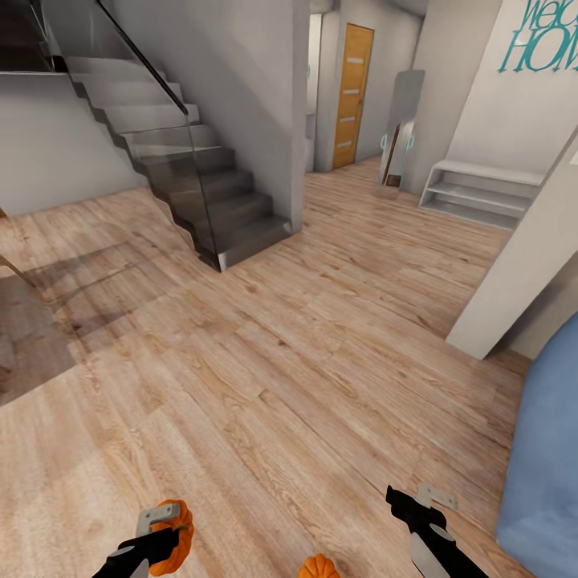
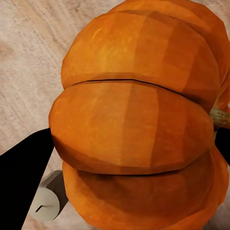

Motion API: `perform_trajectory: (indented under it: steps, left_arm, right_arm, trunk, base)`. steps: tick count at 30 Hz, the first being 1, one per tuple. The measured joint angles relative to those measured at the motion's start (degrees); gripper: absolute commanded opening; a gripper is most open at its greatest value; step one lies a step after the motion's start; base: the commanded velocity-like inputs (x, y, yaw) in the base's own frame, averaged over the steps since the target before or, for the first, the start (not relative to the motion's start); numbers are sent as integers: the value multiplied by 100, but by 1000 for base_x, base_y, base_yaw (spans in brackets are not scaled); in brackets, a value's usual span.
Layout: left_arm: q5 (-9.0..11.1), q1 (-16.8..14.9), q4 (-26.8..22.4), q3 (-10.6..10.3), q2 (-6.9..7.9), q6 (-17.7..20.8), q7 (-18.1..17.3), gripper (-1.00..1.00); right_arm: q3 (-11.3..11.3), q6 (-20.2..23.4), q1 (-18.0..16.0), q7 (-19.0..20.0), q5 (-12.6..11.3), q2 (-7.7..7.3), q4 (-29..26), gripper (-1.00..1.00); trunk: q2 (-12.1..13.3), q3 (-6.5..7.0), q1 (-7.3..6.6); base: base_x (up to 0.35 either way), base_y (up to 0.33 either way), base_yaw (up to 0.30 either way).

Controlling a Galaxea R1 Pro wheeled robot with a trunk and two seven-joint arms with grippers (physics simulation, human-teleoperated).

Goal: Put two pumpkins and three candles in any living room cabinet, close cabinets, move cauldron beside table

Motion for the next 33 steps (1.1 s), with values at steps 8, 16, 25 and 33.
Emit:
perform_trajectory:
  steps: [8,16,25,33]
  left_arm:
    - [0,0,0,0,1,0,0,-100]
    - [-3,0,0,1,4,0,1,-100]
    - [75,-16,-143,50,13,128,10,-100]
    - [322,-14,-2706,697,90,2804,70,-100]
  right_arm:
    - [12,13,0,-27,-6,0,1,100]
    - [1,7,0,-42,12,0,0,100]
    - [8,7,0,4,-5,0,2,100]
    - [16,59,0,52,-10,0,7,100]
  trunk:
    - [0,0,0]
    - [0,0,0]
    - [0,0,0]
    - [-159,-70,87]
  base:
    - [0,0,1]
    - [0,0,0]
    - [0,0,0]
    - [0,0,0]
